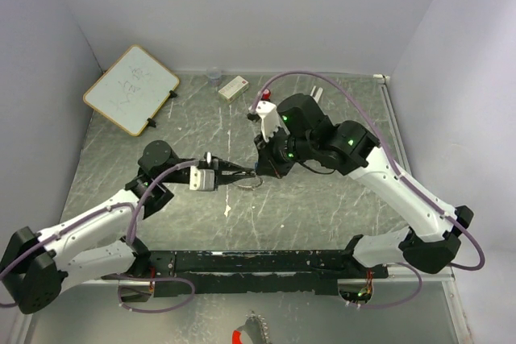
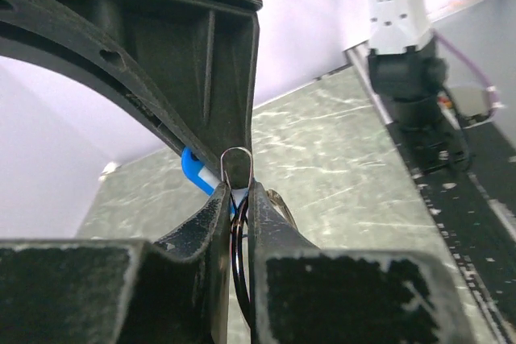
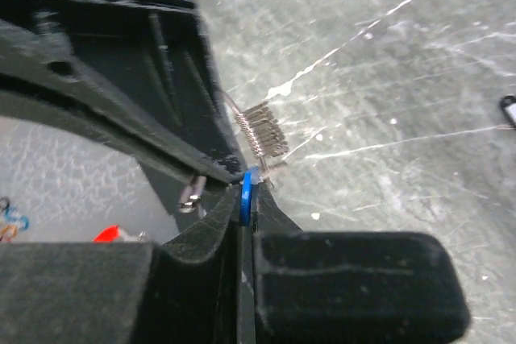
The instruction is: Remove the keys from the keyring
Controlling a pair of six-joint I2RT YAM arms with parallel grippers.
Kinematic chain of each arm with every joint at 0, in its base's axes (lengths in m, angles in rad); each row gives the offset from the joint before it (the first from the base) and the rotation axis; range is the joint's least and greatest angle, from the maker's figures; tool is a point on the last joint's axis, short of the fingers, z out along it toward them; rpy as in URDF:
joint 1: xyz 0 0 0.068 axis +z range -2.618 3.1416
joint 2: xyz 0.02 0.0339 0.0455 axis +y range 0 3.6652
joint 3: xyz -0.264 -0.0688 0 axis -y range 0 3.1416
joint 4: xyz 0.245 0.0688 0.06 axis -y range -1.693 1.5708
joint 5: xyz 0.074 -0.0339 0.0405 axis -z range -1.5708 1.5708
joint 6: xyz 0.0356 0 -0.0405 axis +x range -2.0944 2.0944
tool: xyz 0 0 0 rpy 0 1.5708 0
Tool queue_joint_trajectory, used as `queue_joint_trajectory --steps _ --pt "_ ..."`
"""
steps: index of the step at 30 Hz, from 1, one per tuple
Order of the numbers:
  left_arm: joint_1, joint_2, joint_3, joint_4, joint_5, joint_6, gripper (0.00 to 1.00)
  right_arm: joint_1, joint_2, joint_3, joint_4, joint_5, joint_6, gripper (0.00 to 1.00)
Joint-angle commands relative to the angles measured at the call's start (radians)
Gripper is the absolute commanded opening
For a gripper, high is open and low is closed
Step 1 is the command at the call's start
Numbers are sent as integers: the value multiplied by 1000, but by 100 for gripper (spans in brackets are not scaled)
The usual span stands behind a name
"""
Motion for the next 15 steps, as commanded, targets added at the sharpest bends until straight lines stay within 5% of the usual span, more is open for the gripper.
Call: queue_joint_trajectory --steps 1,11,15 --pt "-90 -136 97 -12 110 168 7 -35 29 14 277 395 3 0" --pt "-90 -175 90 -180 -97 252 7 -29 28 31 295 533 38 0" --pt "-91 -146 71 -203 -277 244 7 -13 53 -3 313 703 56 0"
